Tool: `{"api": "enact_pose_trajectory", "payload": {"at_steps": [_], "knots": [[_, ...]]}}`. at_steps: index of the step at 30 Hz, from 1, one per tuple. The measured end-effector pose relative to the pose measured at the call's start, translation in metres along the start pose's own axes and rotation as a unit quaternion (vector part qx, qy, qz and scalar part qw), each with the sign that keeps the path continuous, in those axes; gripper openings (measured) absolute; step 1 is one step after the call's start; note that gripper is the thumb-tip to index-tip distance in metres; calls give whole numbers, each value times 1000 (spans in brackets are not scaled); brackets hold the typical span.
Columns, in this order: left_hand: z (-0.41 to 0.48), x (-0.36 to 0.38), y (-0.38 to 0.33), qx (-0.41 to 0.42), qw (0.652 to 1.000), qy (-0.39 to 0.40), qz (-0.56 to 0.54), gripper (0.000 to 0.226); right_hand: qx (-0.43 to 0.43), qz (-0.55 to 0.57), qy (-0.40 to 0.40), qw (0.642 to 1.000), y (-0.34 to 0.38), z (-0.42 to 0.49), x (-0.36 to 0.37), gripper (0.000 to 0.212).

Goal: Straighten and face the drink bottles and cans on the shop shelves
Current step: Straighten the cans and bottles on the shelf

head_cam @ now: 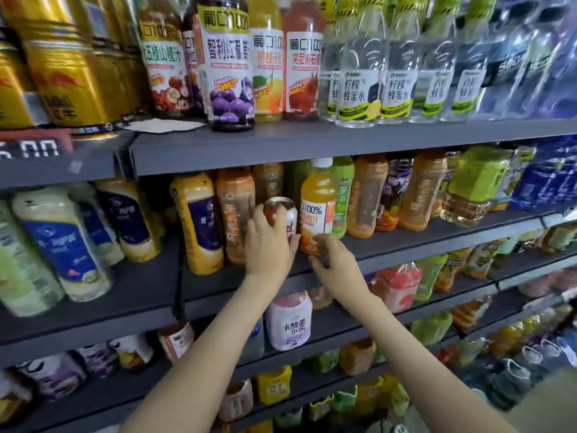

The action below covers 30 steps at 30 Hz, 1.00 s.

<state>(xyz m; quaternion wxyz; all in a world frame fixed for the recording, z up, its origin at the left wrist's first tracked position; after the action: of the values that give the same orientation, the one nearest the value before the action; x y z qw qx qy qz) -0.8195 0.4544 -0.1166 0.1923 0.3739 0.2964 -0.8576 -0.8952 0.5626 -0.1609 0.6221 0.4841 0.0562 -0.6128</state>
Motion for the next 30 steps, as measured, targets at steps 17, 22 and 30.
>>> {"api": "enact_pose_trajectory", "payload": {"at_steps": [17,22,30], "knots": [[-92,-130,80,-208,851,-87,-475,54,208,585,155,768,100,-46,63,68],[-102,-187,112,-157,910,-1,-384,54,92,702,100,699,184,-35,49,61],[-95,-277,183,-121,973,32,-192,70,-91,551,77,826,318,-19,57,52]]}}
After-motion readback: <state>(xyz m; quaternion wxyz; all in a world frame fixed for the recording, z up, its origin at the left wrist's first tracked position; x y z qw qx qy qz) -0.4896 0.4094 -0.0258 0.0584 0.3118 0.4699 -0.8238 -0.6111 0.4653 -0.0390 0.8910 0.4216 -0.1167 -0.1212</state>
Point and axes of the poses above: each hand's wrist, its own z-axis towards the middle knuckle, its own x-axis out of the palm, y = z × x, the point moved 10 cm from there along z, towards the middle knuckle, and after that the axes turned 10 degrees about -x, right-handed, at the moved point
